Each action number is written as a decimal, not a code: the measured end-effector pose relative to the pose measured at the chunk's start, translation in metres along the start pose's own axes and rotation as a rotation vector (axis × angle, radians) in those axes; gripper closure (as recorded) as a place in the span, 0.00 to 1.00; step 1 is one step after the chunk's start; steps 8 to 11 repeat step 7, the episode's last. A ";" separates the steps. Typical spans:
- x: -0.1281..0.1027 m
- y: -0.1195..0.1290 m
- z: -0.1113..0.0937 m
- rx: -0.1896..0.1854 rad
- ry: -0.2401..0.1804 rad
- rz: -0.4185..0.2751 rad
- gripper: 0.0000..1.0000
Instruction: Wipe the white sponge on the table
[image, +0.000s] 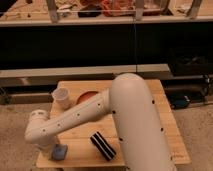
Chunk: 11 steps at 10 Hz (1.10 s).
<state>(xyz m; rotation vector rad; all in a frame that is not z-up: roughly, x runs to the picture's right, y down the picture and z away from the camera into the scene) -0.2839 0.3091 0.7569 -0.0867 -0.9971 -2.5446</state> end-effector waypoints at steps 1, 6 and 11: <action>0.008 0.011 -0.003 -0.004 0.011 -0.005 1.00; 0.026 0.064 -0.009 -0.009 0.044 0.028 1.00; 0.020 0.071 -0.009 -0.008 0.050 0.047 1.00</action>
